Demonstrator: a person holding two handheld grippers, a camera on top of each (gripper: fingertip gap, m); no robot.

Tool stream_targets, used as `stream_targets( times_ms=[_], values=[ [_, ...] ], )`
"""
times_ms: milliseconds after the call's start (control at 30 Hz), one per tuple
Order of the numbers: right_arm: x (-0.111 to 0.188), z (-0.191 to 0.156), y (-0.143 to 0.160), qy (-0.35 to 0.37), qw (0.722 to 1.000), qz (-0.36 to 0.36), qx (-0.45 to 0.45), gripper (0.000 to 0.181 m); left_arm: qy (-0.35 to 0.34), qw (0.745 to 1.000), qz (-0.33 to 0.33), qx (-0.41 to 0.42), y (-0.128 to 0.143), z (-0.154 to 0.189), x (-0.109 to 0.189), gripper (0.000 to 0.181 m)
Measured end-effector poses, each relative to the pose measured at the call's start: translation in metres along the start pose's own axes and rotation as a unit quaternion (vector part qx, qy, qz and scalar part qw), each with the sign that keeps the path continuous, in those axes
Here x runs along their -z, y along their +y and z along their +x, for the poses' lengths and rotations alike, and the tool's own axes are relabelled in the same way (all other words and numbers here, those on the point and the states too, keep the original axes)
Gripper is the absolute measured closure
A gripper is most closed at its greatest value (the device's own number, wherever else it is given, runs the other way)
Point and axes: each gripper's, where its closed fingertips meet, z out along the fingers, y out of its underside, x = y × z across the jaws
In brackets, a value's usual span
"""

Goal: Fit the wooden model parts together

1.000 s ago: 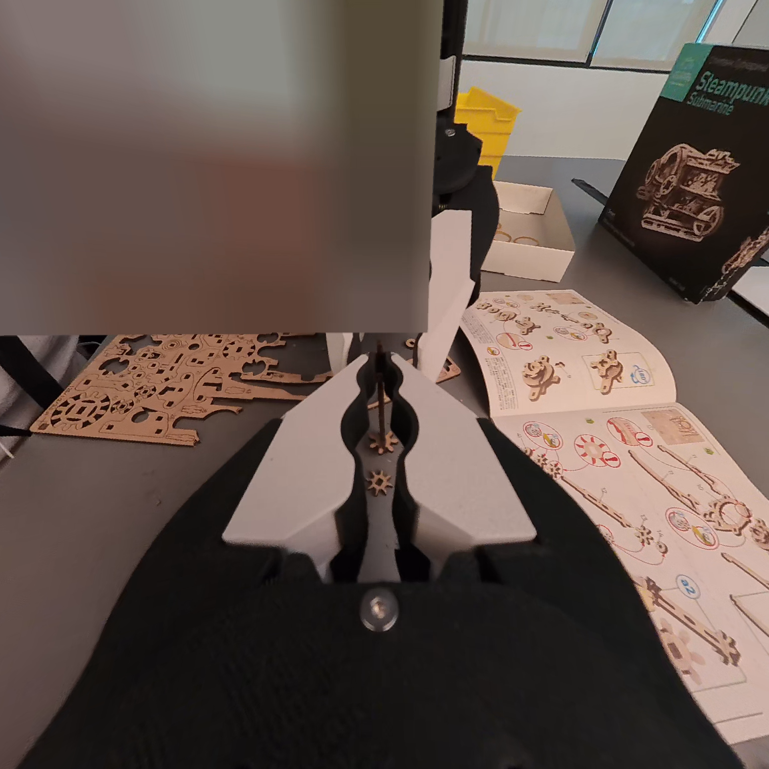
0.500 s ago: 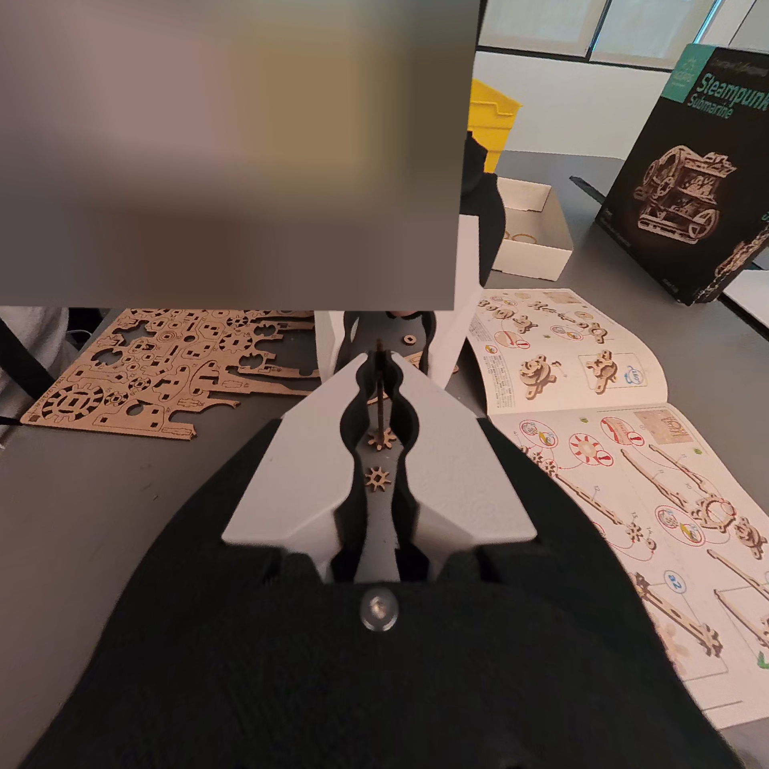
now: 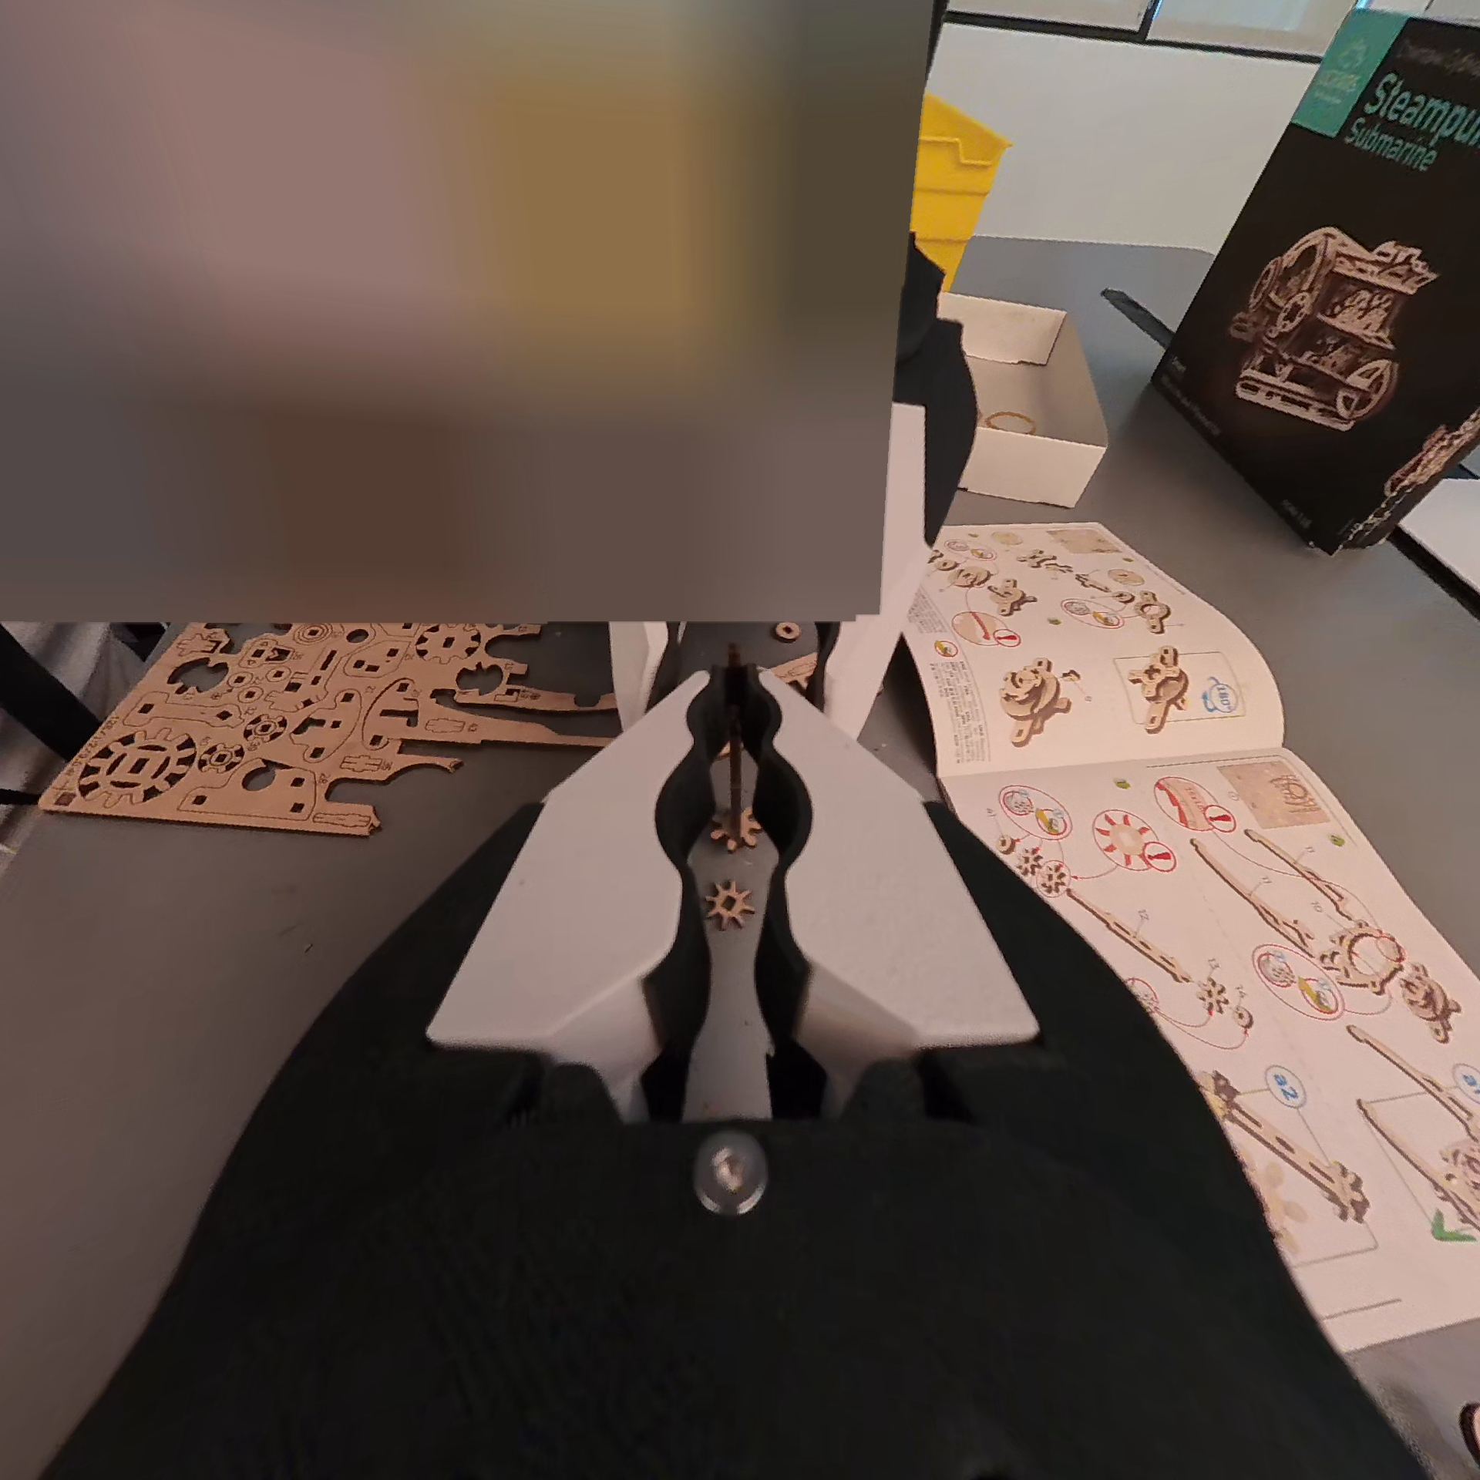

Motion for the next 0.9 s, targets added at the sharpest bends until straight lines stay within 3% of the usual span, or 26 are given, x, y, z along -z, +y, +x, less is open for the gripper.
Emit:
stream_targets(
  times_ms=[300, 567, 900],
  values=[
    [-0.0009, 0.0016, 0.0017, 0.009, 1.000, -0.016, 0.002, 0.176, 0.000, 1.000, 0.000, -0.004, 0.0024, -0.0011, 0.0006, 0.149],
    [0.0000, 0.0053, 0.0022, 0.004, 1.000, 0.019, -0.019, 0.177, -0.019, 0.999, -0.024, -0.012, 0.0064, -0.0066, -0.0015, 0.151],
    [-0.0008, 0.0006, 0.0027, -0.005, 1.000, -0.007, -0.003, 0.176, -0.001, 1.000, -0.017, 0.003, 0.0078, -0.0016, -0.0035, 0.152]
  ],
)
